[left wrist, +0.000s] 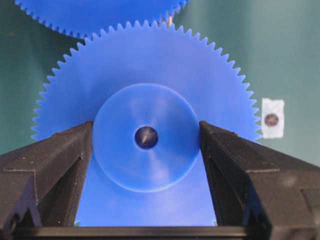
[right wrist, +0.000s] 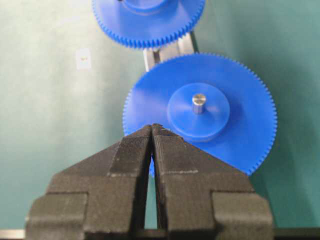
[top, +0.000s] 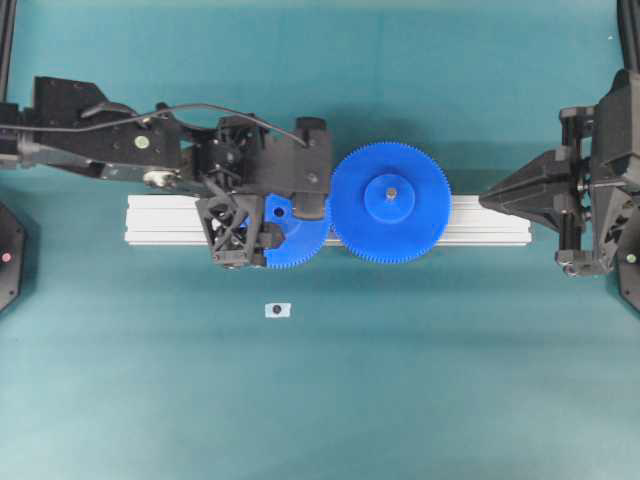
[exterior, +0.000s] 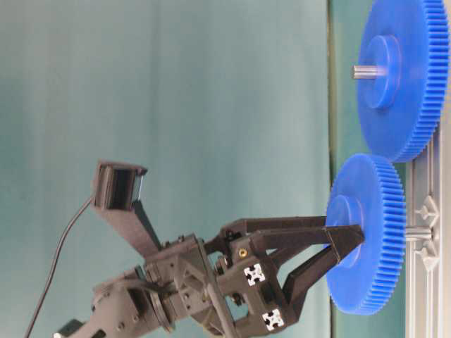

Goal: Insert the small gear onto the shaft.
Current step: 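Align the gear's bore with the left shaft beside the large gear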

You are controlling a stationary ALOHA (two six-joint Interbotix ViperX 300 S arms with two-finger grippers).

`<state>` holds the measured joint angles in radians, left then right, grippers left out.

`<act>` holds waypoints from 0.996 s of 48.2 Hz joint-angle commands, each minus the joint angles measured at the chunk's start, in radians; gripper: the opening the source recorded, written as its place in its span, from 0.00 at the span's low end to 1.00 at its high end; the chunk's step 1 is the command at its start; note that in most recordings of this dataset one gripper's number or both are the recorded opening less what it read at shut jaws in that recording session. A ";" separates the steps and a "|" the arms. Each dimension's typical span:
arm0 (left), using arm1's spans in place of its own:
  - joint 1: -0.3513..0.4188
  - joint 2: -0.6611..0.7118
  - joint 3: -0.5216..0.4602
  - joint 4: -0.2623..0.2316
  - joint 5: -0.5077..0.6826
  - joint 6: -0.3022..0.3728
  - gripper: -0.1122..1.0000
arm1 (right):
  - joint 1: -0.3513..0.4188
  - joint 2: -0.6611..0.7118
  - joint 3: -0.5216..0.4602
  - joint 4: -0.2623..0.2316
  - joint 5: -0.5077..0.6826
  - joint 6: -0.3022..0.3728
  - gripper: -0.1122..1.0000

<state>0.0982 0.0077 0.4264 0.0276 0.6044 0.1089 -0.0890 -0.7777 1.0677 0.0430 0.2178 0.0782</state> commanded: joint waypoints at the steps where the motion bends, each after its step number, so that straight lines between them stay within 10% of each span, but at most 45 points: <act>1: -0.002 -0.023 -0.005 0.002 -0.003 -0.003 0.76 | -0.002 -0.002 -0.009 0.002 -0.006 0.008 0.19; 48: -0.005 -0.040 -0.005 0.002 0.074 0.008 0.83 | -0.002 -0.017 0.006 0.002 -0.009 0.031 0.19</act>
<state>0.0966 -0.0077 0.4418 0.0276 0.6750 0.1166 -0.0890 -0.7915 1.0815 0.0430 0.2178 0.1012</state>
